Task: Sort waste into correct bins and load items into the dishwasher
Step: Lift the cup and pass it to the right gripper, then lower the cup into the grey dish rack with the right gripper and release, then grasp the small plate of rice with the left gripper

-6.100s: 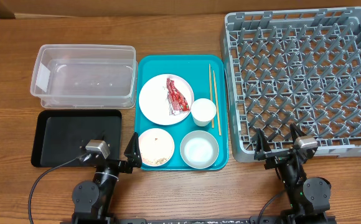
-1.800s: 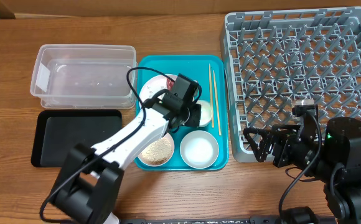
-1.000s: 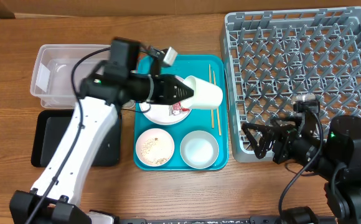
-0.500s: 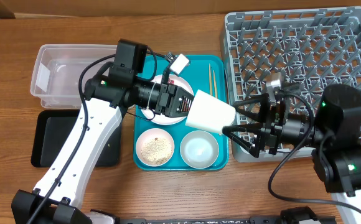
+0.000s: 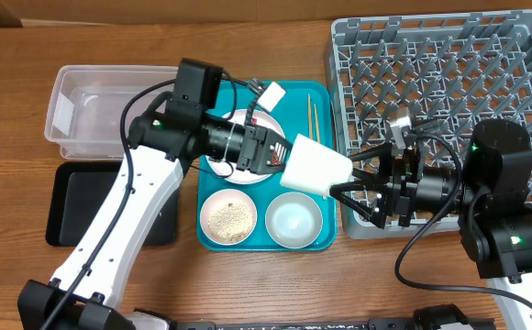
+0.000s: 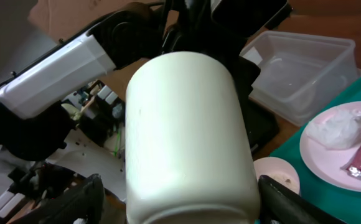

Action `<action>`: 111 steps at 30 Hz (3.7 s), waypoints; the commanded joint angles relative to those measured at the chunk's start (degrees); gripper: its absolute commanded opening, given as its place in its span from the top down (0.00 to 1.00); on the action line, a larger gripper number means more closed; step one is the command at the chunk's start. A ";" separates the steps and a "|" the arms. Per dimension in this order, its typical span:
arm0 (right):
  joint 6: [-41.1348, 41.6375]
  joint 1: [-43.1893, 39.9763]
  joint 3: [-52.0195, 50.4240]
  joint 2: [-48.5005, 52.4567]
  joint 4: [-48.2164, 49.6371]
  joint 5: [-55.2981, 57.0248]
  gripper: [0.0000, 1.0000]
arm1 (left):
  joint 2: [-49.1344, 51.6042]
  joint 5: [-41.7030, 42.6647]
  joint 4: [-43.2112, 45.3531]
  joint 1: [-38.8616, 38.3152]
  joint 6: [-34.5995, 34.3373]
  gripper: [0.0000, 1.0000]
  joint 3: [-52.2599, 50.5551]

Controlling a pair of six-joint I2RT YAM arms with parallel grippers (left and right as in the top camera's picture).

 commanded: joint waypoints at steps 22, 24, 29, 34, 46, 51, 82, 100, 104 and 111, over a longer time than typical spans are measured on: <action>-0.46 0.24 1.40 -0.83 -3.39 -1.27 0.12 | 0.00 -5.92 10.29 -2.23 -5.70 0.96 0.48; -1.73 0.24 1.40 -0.83 -4.35 -1.27 0.11 | 0.00 -5.38 11.61 -2.23 -6.62 0.96 0.48; -1.66 0.22 1.40 -0.85 -3.34 -1.27 0.23 | 0.00 -5.38 11.32 -2.25 -6.64 0.96 0.48; -1.64 0.22 1.42 -0.85 -2.91 -1.22 0.43 | 0.00 -5.40 10.84 -2.23 -6.64 0.94 0.48; 1.49 0.09 2.86 -4.13 -16.20 30.82 0.44 | 0.00 -41.29 -7.41 -1.49 -3.96 0.43 0.48; 11.58 0.11 8.28 -3.21 -35.10 57.18 0.44 | 0.00 -46.07 -12.46 -0.94 -2.38 0.43 0.48; 15.21 4.79 16.24 18.47 -43.15 63.58 0.10 | 0.00 -59.30 -21.31 -4.90 0.68 0.45 0.46; 15.17 4.79 20.98 1.57 -40.09 62.77 0.00 | 0.24 -85.26 -12.92 -17.66 -19.87 0.53 -14.56; 15.17 4.79 20.96 1.62 -41.42 62.79 0.00 | 1.05 -92.63 -7.65 -17.75 -29.51 0.56 -20.55; 15.17 4.79 20.96 1.73 -41.75 62.79 0.00 | 1.75 -91.60 0.55 -17.57 -28.83 0.56 -22.34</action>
